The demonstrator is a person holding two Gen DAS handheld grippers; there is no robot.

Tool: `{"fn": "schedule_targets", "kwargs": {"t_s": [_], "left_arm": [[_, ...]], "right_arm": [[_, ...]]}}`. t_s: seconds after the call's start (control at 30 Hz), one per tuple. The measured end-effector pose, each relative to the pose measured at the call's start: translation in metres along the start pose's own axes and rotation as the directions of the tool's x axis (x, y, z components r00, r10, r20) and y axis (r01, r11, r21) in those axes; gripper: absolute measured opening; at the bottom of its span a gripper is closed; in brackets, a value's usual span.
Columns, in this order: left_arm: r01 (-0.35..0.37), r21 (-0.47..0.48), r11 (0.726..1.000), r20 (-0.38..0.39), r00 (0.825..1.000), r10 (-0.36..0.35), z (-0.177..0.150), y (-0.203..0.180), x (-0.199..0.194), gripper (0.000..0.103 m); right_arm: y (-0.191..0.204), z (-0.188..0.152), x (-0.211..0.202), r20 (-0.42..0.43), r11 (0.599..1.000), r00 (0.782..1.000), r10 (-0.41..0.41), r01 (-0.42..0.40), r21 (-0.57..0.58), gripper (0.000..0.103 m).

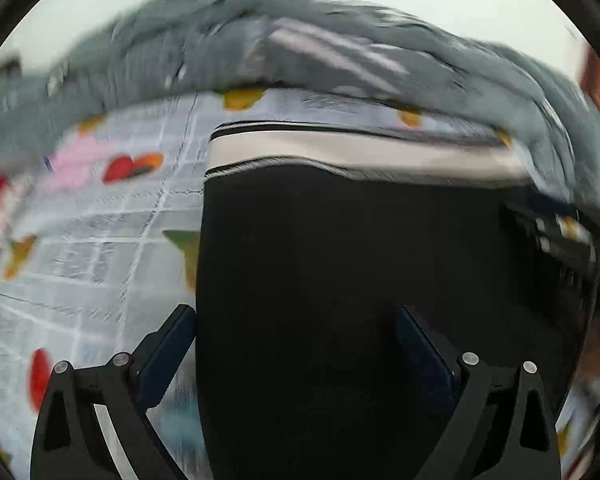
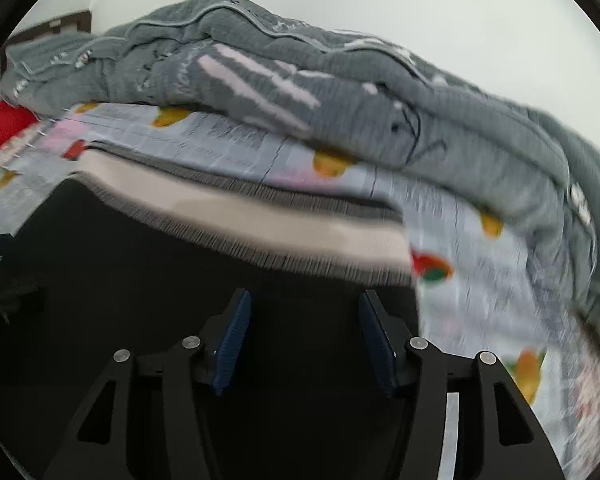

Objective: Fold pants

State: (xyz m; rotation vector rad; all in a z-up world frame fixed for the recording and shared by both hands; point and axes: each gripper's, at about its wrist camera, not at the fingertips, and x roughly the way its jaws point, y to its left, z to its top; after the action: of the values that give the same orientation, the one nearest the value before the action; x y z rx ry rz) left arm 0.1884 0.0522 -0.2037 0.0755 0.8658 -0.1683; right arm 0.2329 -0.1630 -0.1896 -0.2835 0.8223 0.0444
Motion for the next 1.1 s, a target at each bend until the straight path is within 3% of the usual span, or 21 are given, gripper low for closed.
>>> {"fn": "schedule_targets", "kwargs": {"t_s": [0.1,0.17,0.2,0.33,0.4,0.47,0.6,0.73,0.83,0.87,0.9,0.93,1.0,1.03,1.1], "left_arm": [[-0.080,0.101,0.992,0.097,0.993,0.070,-0.032,-0.023,-0.030,0.099],[-0.143,0.129,0.981,0.156,0.980,0.122,-0.054,-0.030,-0.052,0.099],[-0.141,0.133,0.981,0.167,0.979,0.118,-0.062,-0.030,-0.060,0.099],[-0.151,0.132,0.980,0.167,0.978,0.128,-0.094,-0.022,-0.080,0.102],[-0.196,0.150,0.969,0.118,0.977,0.180,-0.109,-0.014,-0.078,0.099],[-0.205,0.156,0.966,0.139,0.973,0.184,-0.122,-0.002,-0.082,0.099],[-0.141,0.150,0.979,0.092,0.987,0.128,-0.126,0.013,-0.089,0.099],[-0.212,0.216,0.953,0.118,0.975,0.190,-0.119,0.004,-0.083,0.095],[-0.229,0.261,0.938,0.140,0.970,0.198,-0.116,-0.012,-0.080,0.090],[-0.231,0.274,0.934,0.152,0.969,0.195,-0.115,-0.017,-0.079,0.087],[-0.239,0.281,0.929,0.160,0.967,0.200,-0.115,-0.022,-0.079,0.076],[-0.235,0.280,0.931,0.160,0.967,0.197,-0.114,-0.025,-0.077,0.052],[-0.176,0.221,0.959,0.166,0.976,0.141,-0.110,-0.023,-0.081,0.022],[-0.166,0.148,0.975,0.195,0.971,0.136,-0.108,-0.014,-0.085,0.020],[-0.091,0.028,0.995,0.176,0.981,0.085,-0.105,0.004,-0.083,0.020]], "right_arm": [[0.004,-0.030,-0.023,0.037,0.999,0.999,-0.037,0.038,-0.019,0.056],[0.006,-0.047,-0.039,0.044,0.999,0.999,-0.026,0.027,-0.020,0.056],[0.005,-0.055,-0.047,0.039,1.000,0.999,-0.007,0.008,-0.011,0.056],[-0.009,-0.084,-0.072,0.031,0.998,0.999,0.024,-0.025,0.056,0.056],[-0.012,-0.094,-0.077,0.010,0.998,1.000,0.000,-0.001,0.061,0.057],[-0.016,-0.104,-0.077,-0.011,0.998,1.000,-0.025,0.025,0.059,0.057],[-0.029,-0.117,-0.078,-0.027,0.994,1.000,0.004,-0.001,0.106,0.056],[-0.040,-0.121,-0.069,-0.032,0.982,0.998,0.054,-0.047,0.181,0.062],[-0.043,-0.124,-0.068,-0.020,0.976,0.997,0.074,-0.068,0.204,0.062],[-0.043,-0.124,-0.068,-0.018,0.976,0.997,0.074,-0.069,0.207,0.062],[-0.042,-0.124,-0.068,-0.015,0.977,0.997,0.070,-0.065,0.203,0.062],[-0.041,-0.125,-0.068,-0.011,0.979,0.998,0.063,-0.060,0.196,0.062],[-0.040,-0.125,-0.068,-0.008,0.980,0.998,0.057,-0.055,0.192,0.062],[-0.040,-0.125,-0.068,-0.007,0.980,0.998,0.058,-0.056,0.192,0.062],[-0.041,-0.125,-0.068,-0.004,0.978,0.998,0.069,-0.067,0.199,0.064]]}}
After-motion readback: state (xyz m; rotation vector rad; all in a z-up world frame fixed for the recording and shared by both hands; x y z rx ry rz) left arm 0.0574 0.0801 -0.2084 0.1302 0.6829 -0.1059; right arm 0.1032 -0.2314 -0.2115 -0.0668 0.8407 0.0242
